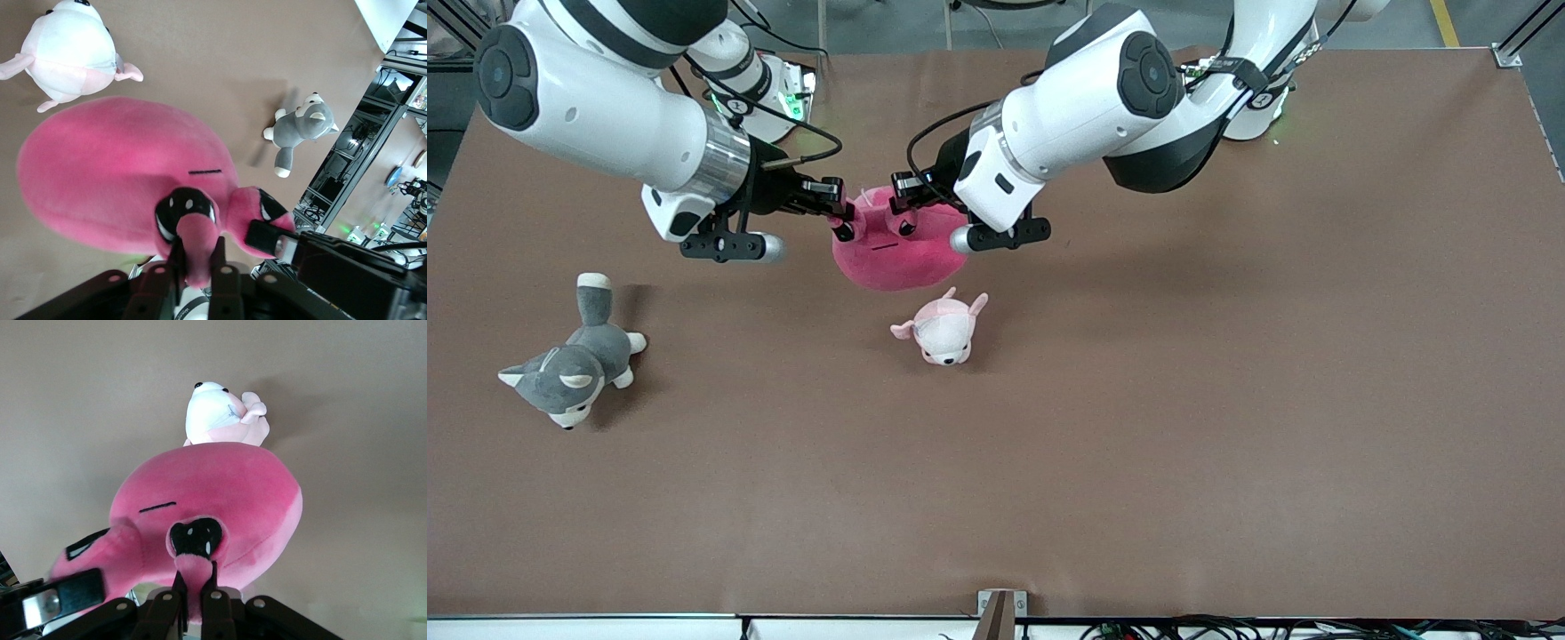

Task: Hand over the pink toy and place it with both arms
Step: 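Open the left gripper to release the plush while the right gripper holds, then carry the plush toward the grey cat while the left gripper withdraws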

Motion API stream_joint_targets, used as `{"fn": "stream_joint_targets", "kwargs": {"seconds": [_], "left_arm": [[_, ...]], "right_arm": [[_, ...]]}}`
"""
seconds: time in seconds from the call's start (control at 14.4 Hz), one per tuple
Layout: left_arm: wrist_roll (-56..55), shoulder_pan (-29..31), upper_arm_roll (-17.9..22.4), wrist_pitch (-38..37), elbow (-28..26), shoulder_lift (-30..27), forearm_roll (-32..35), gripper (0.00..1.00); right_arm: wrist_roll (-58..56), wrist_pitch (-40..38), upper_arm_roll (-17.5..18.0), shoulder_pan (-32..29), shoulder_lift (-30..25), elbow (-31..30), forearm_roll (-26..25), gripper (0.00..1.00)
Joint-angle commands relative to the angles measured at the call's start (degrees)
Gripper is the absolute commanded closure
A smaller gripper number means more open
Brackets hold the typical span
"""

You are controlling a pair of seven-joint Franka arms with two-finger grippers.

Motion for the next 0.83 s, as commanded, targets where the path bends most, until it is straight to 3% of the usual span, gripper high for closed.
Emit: {"fn": "stream_joint_targets", "kwargs": {"seconds": [0.0,0.21,0.49,0.76], "left_arm": [[-0.7,0.6,0.2,-0.7,0.5,-0.9,3.0,0.0],[-0.7,1.5,0.8,-4.9,0.4,-1.3,10.6,0.0],[2.9,5.7,0.8,-10.6,-0.1,-1.5,26.6,0.0],[9.6,13.0,0.8,-18.3,-0.6,-2.2,36.4,0.0]], "right_arm": [[0.9,0.0,-0.5,0.7,-0.2,0.1,-0.7,0.99],[0.2,-0.2,-1.0,-0.6,-0.3,0.2,-0.9,0.99],[-5.3,-0.8,-1.0,-8.7,0.6,-0.3,-2.7,0.99],[-8.5,-1.1,-1.0,-15.3,4.3,-0.1,-2.5,0.99]]}}
